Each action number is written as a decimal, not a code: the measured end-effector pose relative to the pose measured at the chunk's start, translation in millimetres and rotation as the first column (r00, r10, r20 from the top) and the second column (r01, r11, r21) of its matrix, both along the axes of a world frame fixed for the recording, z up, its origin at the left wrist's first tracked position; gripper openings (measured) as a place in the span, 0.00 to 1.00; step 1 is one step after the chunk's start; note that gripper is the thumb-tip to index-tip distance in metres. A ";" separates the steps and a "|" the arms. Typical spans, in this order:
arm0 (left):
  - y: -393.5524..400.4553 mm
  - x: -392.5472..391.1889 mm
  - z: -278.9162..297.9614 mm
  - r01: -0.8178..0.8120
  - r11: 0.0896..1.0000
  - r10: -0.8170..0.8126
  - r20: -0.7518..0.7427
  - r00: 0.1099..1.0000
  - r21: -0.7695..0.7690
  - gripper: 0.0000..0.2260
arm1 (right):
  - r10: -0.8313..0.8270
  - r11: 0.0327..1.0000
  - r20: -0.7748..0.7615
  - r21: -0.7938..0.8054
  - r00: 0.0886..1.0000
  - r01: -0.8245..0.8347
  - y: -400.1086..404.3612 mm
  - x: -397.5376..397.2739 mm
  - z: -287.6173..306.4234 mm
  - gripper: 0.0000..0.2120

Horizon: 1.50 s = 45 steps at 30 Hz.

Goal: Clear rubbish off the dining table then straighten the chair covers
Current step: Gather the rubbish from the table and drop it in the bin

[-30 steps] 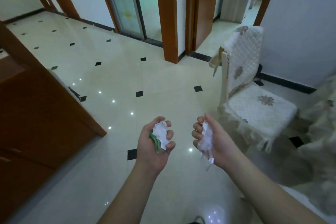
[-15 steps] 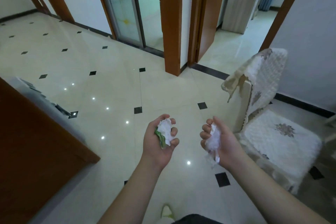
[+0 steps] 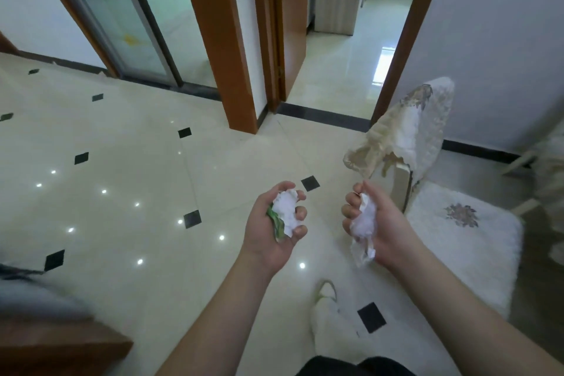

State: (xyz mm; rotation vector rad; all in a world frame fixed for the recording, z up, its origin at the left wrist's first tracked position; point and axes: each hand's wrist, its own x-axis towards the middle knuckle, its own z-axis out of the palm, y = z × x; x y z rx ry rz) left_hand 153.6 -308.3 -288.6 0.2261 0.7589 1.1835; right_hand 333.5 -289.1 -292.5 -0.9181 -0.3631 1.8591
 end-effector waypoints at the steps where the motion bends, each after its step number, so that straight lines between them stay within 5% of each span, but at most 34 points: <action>1: 20.3 3.7 -4.4 0.012 1.000 -0.013 -0.017 1.000 -0.010 0.08 | -0.009 1.000 0.015 -0.008 1.000 0.009 19.8 2.9 -1.9 0.08; 6: 121.7 6.6 -4.4 0.020 1.000 -0.021 -0.118 0.993 -0.010 0.07 | 0.102 0.990 0.275 0.064 0.956 -0.125 111.2 19.8 17.0 0.10; 16: 295.0 -18.7 15.4 0.137 0.985 -0.128 -0.088 0.988 0.109 0.13 | 0.044 0.997 0.092 0.060 0.995 -0.049 279.0 23.0 45.9 0.11; 20: 373.1 -50.0 12.5 0.207 0.968 -0.200 -0.063 0.978 0.143 0.17 | 0.017 1.000 0.138 -0.006 0.990 -0.017 335.9 2.0 34.0 0.11; 30: 547.5 -69.7 8.5 0.422 0.905 -0.419 -0.058 0.906 0.045 0.09 | -0.158 0.980 0.324 -0.065 0.933 0.188 481.7 -33.3 32.3 0.08; 45: 762.0 97.7 -0.8 0.724 0.689 -0.719 -0.089 0.690 0.047 0.10 | -0.403 0.855 0.422 -0.141 0.812 0.498 614.4 86.4 8.6 0.09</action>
